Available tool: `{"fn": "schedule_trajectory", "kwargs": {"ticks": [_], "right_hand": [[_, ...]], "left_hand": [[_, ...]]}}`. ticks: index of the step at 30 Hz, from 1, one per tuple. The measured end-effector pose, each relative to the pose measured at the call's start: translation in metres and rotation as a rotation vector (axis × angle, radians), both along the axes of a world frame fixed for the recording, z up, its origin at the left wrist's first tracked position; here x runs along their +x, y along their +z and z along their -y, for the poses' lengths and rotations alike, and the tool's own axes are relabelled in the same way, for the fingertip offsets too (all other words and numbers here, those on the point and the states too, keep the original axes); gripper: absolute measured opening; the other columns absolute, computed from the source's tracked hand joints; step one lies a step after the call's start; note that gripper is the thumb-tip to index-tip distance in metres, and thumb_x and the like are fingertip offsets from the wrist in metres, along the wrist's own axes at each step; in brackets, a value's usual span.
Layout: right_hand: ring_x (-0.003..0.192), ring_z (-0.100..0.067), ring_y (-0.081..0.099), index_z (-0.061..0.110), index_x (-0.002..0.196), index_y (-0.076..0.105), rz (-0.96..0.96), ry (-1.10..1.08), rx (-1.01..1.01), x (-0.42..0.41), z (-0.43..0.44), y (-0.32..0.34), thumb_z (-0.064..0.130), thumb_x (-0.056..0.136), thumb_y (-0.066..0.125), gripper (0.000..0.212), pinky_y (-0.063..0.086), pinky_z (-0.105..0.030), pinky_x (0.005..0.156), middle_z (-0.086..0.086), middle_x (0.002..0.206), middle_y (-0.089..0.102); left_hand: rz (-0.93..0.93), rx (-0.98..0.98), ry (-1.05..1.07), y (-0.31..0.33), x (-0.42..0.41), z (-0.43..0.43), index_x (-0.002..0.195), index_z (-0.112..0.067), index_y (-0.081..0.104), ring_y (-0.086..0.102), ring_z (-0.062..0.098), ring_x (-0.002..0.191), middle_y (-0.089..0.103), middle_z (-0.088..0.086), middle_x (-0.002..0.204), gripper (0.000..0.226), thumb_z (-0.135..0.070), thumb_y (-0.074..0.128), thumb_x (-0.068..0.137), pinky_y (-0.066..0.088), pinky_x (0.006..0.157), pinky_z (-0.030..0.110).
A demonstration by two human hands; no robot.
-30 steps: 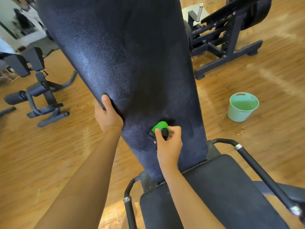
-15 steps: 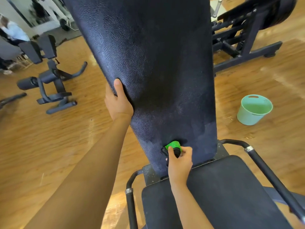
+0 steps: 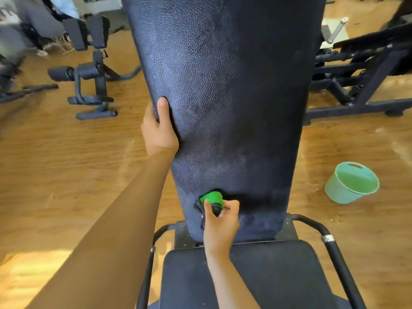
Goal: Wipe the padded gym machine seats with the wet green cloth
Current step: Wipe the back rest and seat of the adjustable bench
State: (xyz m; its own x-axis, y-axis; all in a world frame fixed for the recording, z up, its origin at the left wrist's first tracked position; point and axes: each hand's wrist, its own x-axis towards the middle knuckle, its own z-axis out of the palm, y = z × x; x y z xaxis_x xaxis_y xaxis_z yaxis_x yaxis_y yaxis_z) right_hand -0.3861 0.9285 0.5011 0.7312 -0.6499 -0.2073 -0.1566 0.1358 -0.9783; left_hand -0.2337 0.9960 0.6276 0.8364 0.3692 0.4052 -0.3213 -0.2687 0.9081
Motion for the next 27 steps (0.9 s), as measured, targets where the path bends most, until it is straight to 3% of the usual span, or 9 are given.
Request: {"fn": "schedule_trajectory", "kwargs": {"ticks": [7,10,12,14,17,19,21,24,27], "right_hand": [[0.057,0.002,0.052,0.01,0.086,0.049,-0.044,-0.065,0.045,-0.017,-0.02,-0.028,0.011,0.086,0.071,0.022,0.043,-0.012,0.055,0.002,0.068,0.054],[0.064,-0.01,0.056,0.013,0.085,0.049,-0.049,-0.138,0.084,-0.013,-0.025,-0.033,0.014,0.085,0.072,0.023,0.047,-0.017,0.058,0.002,0.07,0.056],[0.067,-0.028,0.061,0.015,0.083,0.049,-0.029,-0.186,0.124,-0.008,-0.031,-0.03,0.015,0.085,0.073,0.024,0.053,-0.033,0.059,0.001,0.069,0.056],[0.065,-0.026,0.063,0.015,0.082,0.049,0.034,-0.207,0.121,0.001,-0.038,-0.016,0.015,0.084,0.073,0.024,0.053,-0.031,0.056,0.001,0.067,0.056],[0.06,-0.004,0.057,0.016,0.08,0.051,0.184,-0.183,0.033,0.02,-0.05,0.01,0.011,0.082,0.075,0.024,0.046,-0.017,0.055,0.006,0.064,0.057],[0.064,-0.015,0.063,0.022,0.081,0.051,0.244,-0.171,0.017,0.029,-0.057,0.016,0.014,0.081,0.076,0.026,0.052,-0.03,0.057,0.003,0.068,0.061],[0.061,-0.025,0.06,0.024,0.08,0.052,0.246,-0.171,-0.001,0.029,-0.062,0.009,0.018,0.08,0.077,0.026,0.051,-0.037,0.056,-0.001,0.069,0.059],[0.054,-0.01,0.045,0.017,0.08,0.053,0.148,-0.164,-0.037,0.009,-0.073,-0.021,0.016,0.08,0.078,0.025,0.043,-0.021,0.052,-0.006,0.064,0.053],[0.056,-0.006,0.049,0.017,0.08,0.052,0.024,-0.184,0.01,-0.011,-0.083,-0.049,0.014,0.082,0.077,0.025,0.041,-0.014,0.052,0.0,0.063,0.055]], "left_hand": [[0.013,0.052,-0.003,-0.003,0.003,-0.002,0.079,-0.027,0.049,0.048,-0.017,0.069,0.053,-0.015,0.073,0.04,-0.062,0.029,0.081,0.035,0.068,0.008],[0.028,0.055,-0.012,-0.004,0.003,-0.003,0.077,-0.025,0.048,0.047,-0.015,0.065,0.05,-0.013,0.069,0.042,-0.062,0.029,0.082,0.035,0.065,0.011],[0.017,0.071,-0.009,-0.004,0.001,-0.003,0.081,-0.021,0.05,0.047,-0.017,0.064,0.05,-0.014,0.068,0.042,-0.058,0.031,0.087,0.033,0.063,0.016],[0.01,0.084,-0.016,-0.004,-0.003,-0.003,0.083,-0.025,0.053,0.049,-0.017,0.067,0.05,-0.018,0.071,0.032,-0.05,0.035,0.093,0.029,0.064,0.019],[0.002,0.086,-0.043,-0.002,-0.006,-0.005,0.113,-0.013,0.061,0.054,0.006,0.095,0.06,-0.01,0.097,0.043,-0.046,0.037,0.098,0.028,0.072,0.02],[0.003,0.099,-0.045,-0.003,-0.005,-0.006,0.12,-0.013,0.059,0.053,0.022,0.11,0.066,0.002,0.111,0.053,-0.053,0.035,0.094,0.029,0.074,0.022],[0.002,0.107,-0.042,-0.004,-0.003,-0.007,0.116,-0.015,0.059,0.055,0.028,0.108,0.065,0.002,0.101,0.056,-0.057,0.032,0.091,0.029,0.073,0.026],[-0.027,0.099,-0.042,-0.004,-0.003,-0.007,0.111,-0.016,0.059,0.056,0.025,0.103,0.053,-0.013,0.082,0.052,-0.057,0.032,0.093,0.03,0.072,0.028],[-0.045,0.115,-0.042,-0.004,-0.003,-0.008,0.108,-0.021,0.058,0.055,0.021,0.101,0.047,-0.02,0.073,0.042,-0.054,0.034,0.097,0.028,0.071,0.026]]}}
